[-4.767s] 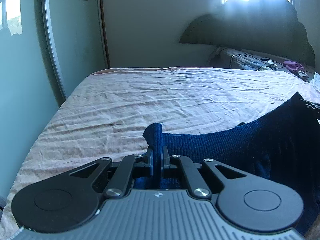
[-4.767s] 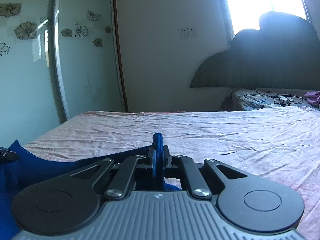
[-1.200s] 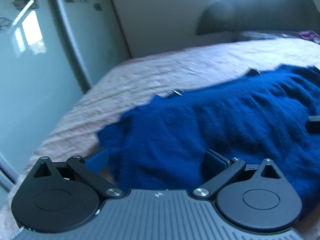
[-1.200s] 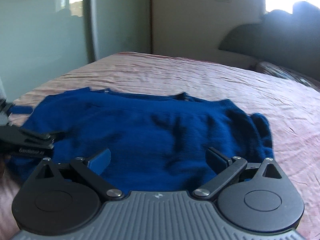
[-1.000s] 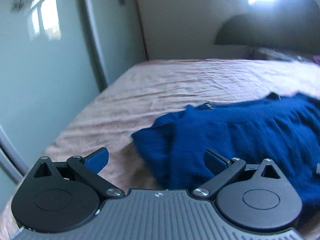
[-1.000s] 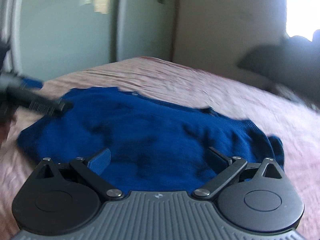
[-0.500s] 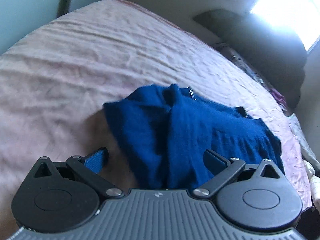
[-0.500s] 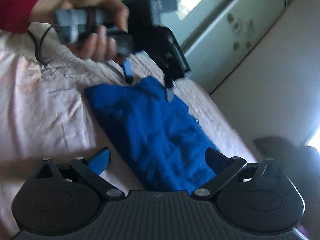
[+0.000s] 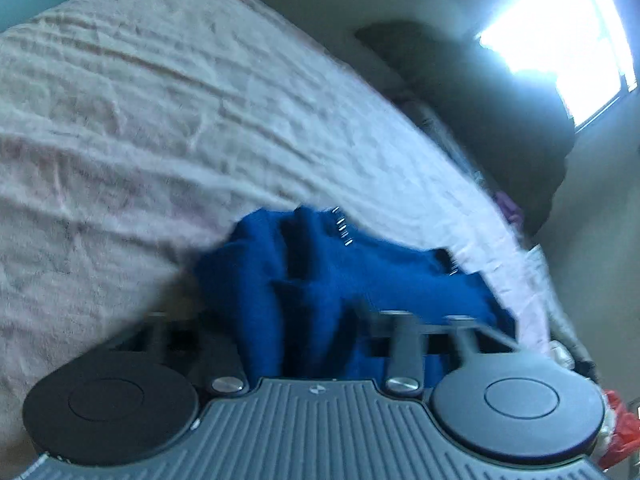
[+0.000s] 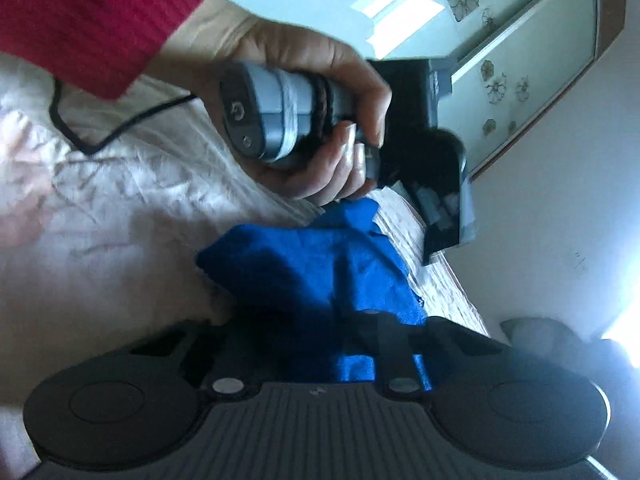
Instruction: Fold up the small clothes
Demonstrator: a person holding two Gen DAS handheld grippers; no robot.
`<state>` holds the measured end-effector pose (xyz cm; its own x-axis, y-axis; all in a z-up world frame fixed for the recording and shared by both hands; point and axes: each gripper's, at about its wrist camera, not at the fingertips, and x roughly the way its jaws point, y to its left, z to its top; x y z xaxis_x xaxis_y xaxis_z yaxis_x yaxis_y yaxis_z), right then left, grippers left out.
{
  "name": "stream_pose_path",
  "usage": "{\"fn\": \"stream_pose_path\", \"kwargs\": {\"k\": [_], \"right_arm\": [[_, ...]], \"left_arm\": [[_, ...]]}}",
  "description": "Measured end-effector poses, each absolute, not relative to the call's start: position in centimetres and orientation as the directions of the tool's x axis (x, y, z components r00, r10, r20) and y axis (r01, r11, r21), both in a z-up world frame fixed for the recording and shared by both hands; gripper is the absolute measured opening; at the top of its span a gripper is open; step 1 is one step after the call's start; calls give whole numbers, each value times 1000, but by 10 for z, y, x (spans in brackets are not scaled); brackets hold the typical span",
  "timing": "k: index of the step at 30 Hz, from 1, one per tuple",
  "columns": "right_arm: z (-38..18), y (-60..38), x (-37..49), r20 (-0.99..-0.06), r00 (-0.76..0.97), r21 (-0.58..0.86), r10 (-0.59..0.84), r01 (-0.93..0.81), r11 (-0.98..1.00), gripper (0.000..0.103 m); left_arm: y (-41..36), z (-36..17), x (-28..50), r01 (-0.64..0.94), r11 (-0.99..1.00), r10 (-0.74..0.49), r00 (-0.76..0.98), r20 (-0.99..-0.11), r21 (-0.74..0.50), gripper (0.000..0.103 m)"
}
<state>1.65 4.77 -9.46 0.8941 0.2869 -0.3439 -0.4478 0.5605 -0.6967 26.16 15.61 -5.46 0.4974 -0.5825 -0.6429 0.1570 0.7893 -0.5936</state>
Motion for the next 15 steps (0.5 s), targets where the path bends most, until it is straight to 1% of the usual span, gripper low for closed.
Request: {"fn": "stream_pose_path", "kwargs": {"k": [1,2,5,11,15], "right_arm": [[-91,45,17,-347,891,-683,294,-455,572,12],[-88,43,17,-347,888,-669,301,-459,584,11],[-78,32,21,-345,878,-606,332,-478,636,10],[-52,4,27,-317,866,-463,386,-497,734,9],[-40,-17,26,-295,867,-392,401,-493,777,9]], "left_arm": [[155,-56,263,152,792,-579,496,-647,-592,26],[153,-56,263,147,791,-579,495,-647,-594,23],[148,-50,260,142,807,-556,513,-654,-574,19],[118,-17,244,174,891,-437,578,-689,-419,18],[95,9,233,187,921,-379,624,-684,-341,18]]}}
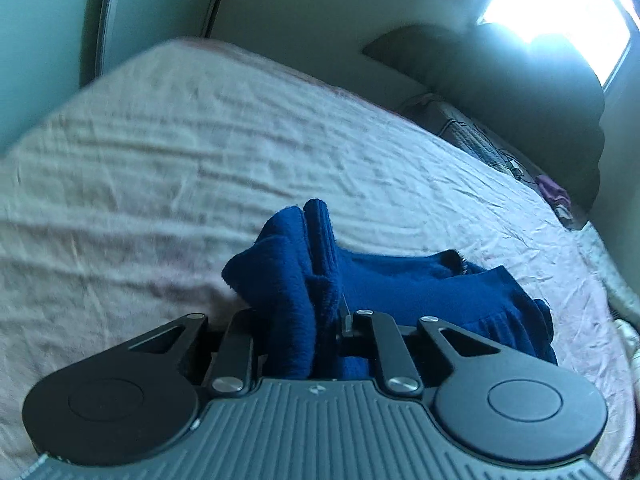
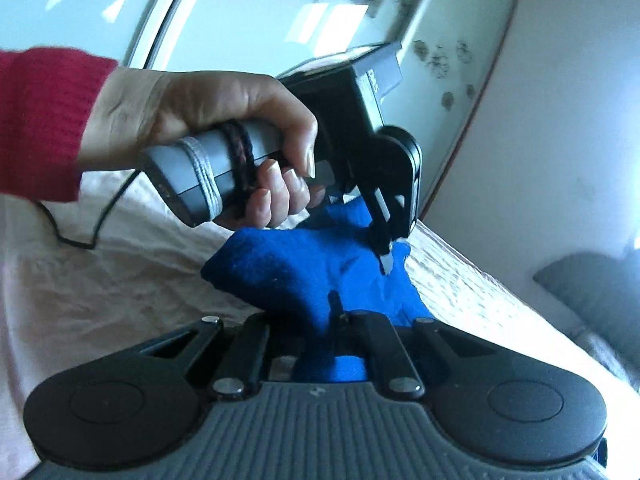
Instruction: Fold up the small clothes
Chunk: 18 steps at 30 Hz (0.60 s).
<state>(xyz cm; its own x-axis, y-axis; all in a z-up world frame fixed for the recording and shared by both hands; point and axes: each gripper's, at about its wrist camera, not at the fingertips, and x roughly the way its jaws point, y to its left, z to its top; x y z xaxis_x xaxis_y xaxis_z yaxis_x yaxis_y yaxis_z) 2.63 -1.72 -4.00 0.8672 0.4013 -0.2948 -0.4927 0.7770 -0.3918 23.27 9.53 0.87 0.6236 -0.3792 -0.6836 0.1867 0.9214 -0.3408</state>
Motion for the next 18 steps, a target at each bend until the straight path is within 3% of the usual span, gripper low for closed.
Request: {"fn": "stream_pose_path", "kwargs": {"k": [18], "right_arm": [[-9,-133,-2,-198,923,-72,329,-349,935,7]], "left_arm": [[-3,76,211,227,938,-342,714,-611,-260,17]]}}
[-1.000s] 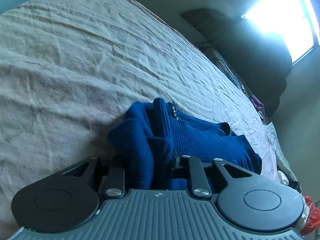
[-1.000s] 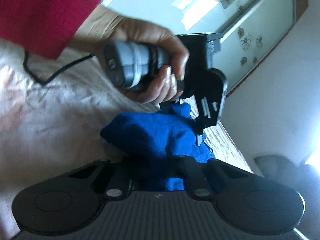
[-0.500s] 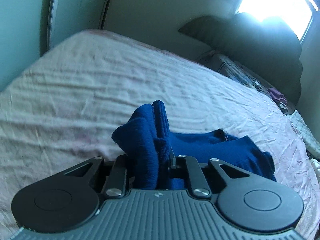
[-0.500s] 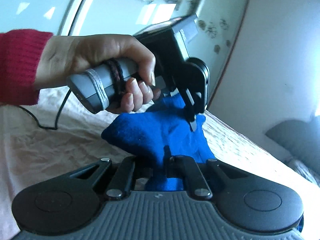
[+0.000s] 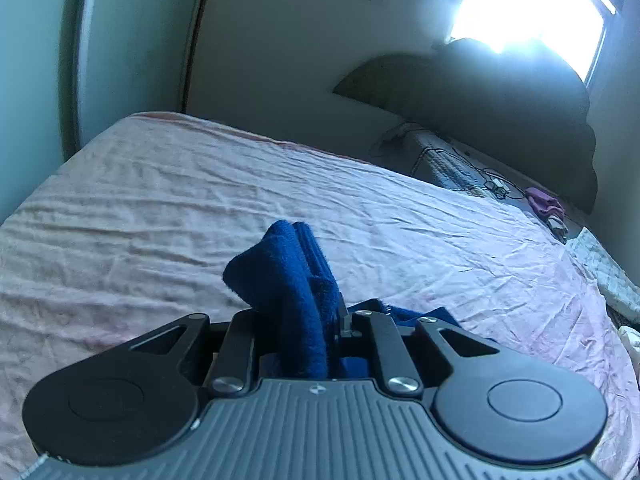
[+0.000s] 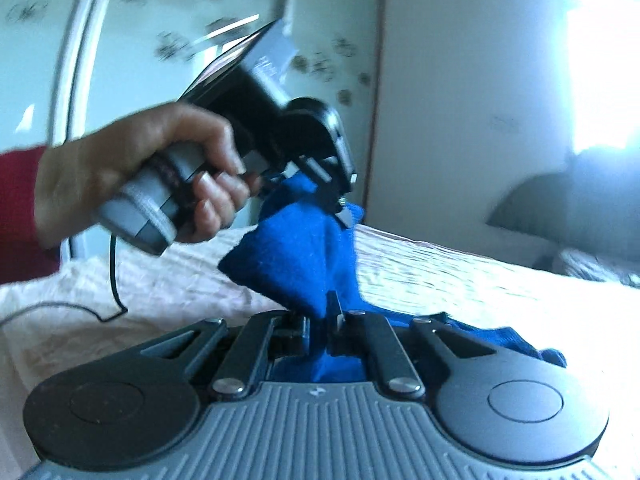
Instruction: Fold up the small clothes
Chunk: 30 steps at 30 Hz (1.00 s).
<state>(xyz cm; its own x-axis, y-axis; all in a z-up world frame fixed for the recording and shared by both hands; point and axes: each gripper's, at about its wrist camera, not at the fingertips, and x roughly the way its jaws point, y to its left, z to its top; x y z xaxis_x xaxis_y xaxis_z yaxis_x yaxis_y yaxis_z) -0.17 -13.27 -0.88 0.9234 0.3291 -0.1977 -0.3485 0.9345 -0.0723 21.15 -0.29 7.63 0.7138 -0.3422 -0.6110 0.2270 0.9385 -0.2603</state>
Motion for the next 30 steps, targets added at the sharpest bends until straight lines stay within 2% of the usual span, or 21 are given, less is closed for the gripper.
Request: {"fn": "stream_pose_path", "kwargs": {"k": [11,18,30], "right_arm": [[-8,-176,-7,-186,954,18,234,-235,972,7],[-14,-210,-5,-210,962,95,175,-158,983,7],[-36,-279,-4,-291,938,398,187,-59,916,7]], "left_arm": [[-84,77,218,310,930,-365,702,-612,-199,16],[-138,58,228,358,921,-366,668,-648,-151,16],[-206,16,242,398,916,-320,628,-709,-60,16]]}}
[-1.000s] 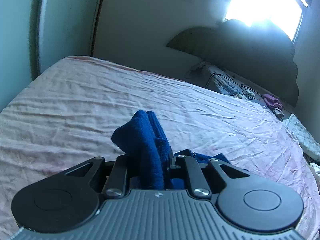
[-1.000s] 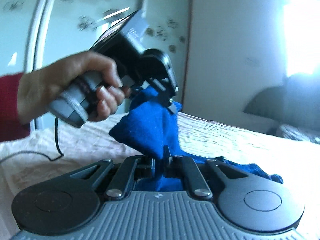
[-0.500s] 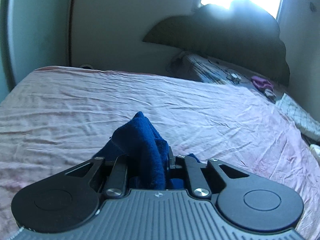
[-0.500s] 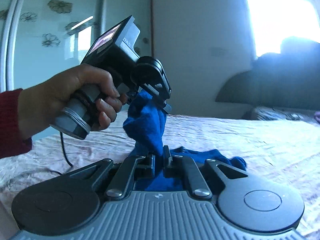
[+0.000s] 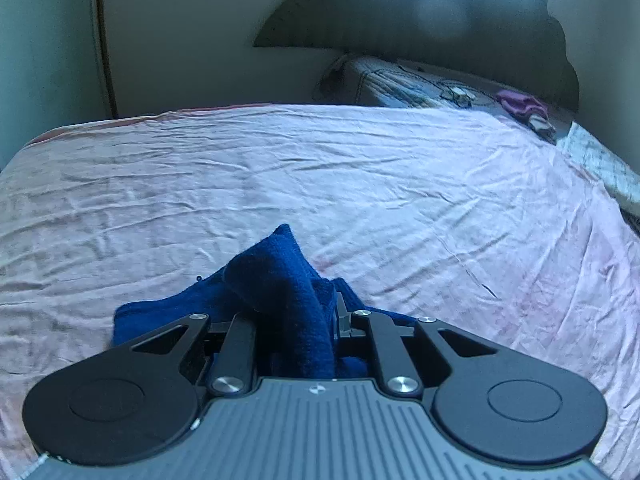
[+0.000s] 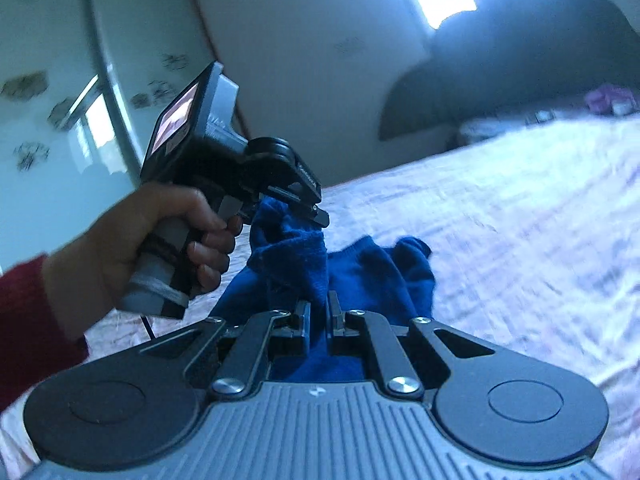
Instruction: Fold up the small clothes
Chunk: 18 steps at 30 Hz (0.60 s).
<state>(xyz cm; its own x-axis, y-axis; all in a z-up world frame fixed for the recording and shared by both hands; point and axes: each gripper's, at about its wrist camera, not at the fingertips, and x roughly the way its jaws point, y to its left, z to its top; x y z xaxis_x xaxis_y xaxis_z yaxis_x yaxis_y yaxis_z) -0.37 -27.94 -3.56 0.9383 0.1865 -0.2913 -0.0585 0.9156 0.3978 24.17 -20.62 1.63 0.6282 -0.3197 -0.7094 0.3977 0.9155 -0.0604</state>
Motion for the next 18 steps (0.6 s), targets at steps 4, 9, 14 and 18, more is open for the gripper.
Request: {"fn": "stream_pose_path", "kwargs": {"k": [4,9,14,18], "right_arm": [[-42,-298,-3,-323,923,467,208,-35,883,7],[-47,-304,4,-394,894,457,213,-11,889,7],[-50,-309,9,-445,872,448,206,17,894,7],[-56,-314,15,-476,848,463,232,17,886,8]], "left_arm": [[-224,5,242,416,909,-308,627,-715,-28,16],[-236,-8,247,437,899,-317,605,-730,-28,30],[-244,-7,247,458,889,-339,616,-711,-27,67],[-246,3,240,465,885,-340,663,-667,11,79]]}}
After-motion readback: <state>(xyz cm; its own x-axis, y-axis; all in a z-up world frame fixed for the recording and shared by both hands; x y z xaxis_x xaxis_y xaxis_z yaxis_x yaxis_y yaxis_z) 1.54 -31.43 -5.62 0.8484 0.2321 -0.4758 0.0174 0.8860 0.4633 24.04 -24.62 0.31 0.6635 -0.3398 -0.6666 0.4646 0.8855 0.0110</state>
